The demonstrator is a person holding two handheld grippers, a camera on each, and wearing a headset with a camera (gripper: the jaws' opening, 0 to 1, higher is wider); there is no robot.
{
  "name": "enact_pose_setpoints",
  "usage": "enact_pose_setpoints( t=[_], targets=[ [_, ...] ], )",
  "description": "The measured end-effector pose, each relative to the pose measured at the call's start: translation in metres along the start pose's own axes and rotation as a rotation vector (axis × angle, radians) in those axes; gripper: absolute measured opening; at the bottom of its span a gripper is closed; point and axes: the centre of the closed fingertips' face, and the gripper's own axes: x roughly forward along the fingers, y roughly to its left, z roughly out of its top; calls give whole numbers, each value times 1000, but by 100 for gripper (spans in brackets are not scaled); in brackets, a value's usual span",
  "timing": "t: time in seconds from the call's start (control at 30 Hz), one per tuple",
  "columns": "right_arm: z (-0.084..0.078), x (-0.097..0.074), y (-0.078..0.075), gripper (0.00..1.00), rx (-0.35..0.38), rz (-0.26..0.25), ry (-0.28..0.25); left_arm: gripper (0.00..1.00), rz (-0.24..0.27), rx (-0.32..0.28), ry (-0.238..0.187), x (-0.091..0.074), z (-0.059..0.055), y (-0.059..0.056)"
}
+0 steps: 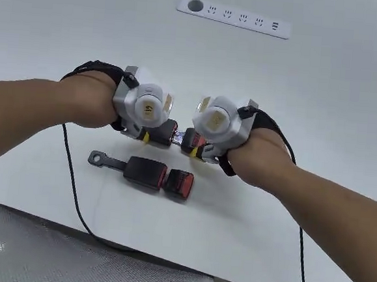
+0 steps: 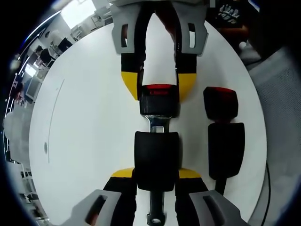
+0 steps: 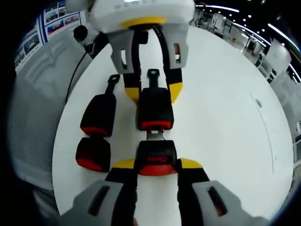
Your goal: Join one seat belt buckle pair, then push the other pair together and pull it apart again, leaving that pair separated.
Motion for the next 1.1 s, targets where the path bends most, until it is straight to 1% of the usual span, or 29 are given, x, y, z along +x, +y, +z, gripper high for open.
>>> enact_pose_setpoints(
  t=[0.07,0.13,0.33,0.4,0.53,0.63,0.77,0.9,1.1],
  targets=[
    [5,2,0,31,4,4,-11,30,1,2,-9,0,0,0],
    [9,5,1,31,-1,4,-8,30,-1,3,-19,0,0,0],
    [11,9,-1,31,2,3,16,30,0,-20,-48,0,-2,1],
    [10,9,-1,31,-4,6,11,31,2,-24,-55,0,-1,2],
    [9,9,-1,32,-10,26,9,31,1,-21,-51,0,-1,2],
    [9,11,-1,32,-32,38,18,31,-5,-17,-46,0,-1,1],
    [8,12,-1,33,-55,36,30,31,-5,-19,-46,1,-1,1],
    [7,12,-1,33,-51,40,23,31,-5,-17,-42,1,0,1],
    [7,11,-1,32,-51,30,15,31,-10,-22,-44,0,-1,1]
  ],
)
